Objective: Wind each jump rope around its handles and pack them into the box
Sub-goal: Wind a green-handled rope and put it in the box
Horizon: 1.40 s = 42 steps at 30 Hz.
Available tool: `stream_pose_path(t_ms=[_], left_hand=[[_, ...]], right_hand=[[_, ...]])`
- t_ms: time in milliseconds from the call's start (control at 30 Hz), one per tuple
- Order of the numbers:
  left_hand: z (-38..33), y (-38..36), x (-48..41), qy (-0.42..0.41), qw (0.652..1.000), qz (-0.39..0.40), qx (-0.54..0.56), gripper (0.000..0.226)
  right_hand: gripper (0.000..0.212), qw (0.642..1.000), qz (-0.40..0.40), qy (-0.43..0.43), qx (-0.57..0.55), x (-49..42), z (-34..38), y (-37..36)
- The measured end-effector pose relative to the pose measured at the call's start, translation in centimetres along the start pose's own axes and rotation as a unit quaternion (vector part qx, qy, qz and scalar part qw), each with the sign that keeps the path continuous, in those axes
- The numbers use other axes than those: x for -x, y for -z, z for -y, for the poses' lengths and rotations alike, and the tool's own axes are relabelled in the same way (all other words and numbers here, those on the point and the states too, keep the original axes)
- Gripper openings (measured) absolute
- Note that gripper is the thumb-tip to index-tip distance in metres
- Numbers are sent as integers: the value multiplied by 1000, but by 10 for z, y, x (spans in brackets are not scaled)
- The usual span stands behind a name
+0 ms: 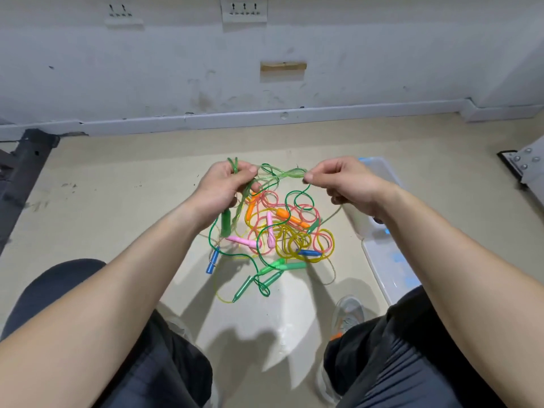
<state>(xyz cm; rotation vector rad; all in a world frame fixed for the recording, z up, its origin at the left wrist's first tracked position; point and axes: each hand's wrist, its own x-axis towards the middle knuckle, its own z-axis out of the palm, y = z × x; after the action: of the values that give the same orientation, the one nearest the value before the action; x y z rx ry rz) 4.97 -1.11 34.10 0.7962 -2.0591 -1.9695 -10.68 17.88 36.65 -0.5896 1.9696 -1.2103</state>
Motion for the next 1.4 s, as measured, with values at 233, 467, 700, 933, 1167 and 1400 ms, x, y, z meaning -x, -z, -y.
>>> stream_pose_path(t_ms=[233,467,700,933,1167,1400], left_hand=[[22,28,-17,46,987,-156,6,15],[44,37,-25,101,957,-273,9,17],[38,33,-30,108,950,-285,69,10],[7,5,-17,106,956,-135,238,16],[-3,1,-19,161,913,-52,372,18],[0,3,-16,198,859,-13,471,25]], right_hand=[[18,974,-205,-89,30,-7,-32,24],[27,933,-285,-168,140,-26,-71,38],[23,913,-291,-194,212,-34,-86,31],[40,927,-52,-142,343,-30,-80,-28],[57,994,109,-14,15,-17,-53,-85],[34,990,140,-11,-3,-6,-53,-102]])
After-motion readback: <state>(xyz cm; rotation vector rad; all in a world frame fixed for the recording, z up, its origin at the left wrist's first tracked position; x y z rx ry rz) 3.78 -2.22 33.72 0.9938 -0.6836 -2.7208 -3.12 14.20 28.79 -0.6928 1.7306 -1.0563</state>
